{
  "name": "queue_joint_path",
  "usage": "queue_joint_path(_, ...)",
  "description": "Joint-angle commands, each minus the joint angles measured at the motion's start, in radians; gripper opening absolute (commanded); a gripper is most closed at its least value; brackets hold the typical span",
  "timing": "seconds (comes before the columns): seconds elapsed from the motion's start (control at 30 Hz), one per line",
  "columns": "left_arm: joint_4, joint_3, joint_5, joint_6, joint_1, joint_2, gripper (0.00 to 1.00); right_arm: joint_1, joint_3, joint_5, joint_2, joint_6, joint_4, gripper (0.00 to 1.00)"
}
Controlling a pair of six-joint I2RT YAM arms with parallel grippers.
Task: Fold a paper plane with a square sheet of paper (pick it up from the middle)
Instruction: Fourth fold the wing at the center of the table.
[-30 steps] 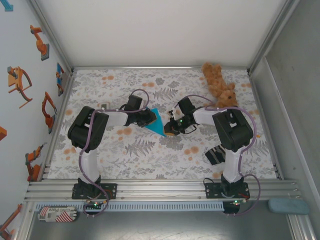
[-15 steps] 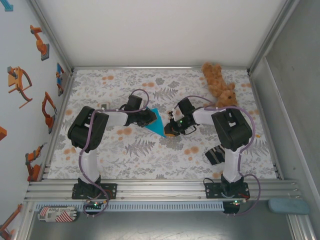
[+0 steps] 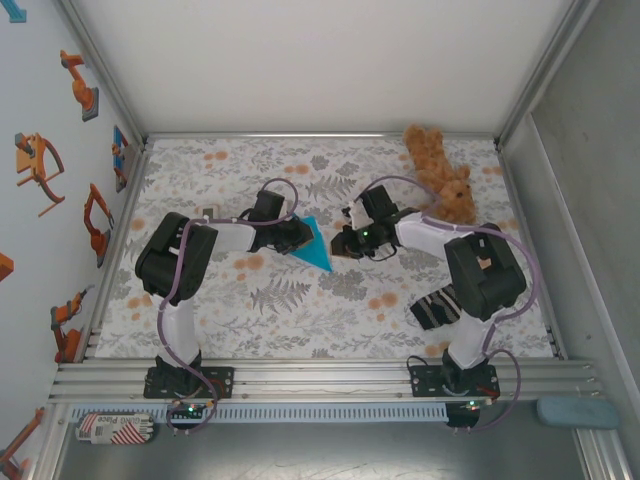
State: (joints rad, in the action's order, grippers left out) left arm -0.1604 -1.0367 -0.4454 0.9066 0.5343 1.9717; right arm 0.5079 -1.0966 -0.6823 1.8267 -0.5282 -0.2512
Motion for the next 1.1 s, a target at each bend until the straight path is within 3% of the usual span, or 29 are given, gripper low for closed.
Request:
queue_joint_path(0.0,0.065,0.027,0.041,0.002,-0.007,0.031,0.18,0.024,-0.056,-0.058,0.057,-0.01,0.019,0.12)
queue_joint_path(0.33,0.053,0.036,0.036,0.008,-0.008,0.022,0.18,0.029,-0.096,-0.113,0.16,-0.001,0.012,0.1)
queue_joint_path(1.07,0.05,0.047,0.044,0.012,-0.008,0.012,0.18,0.029,-0.081,-0.114,0.219,0.019,-0.004,0.11)
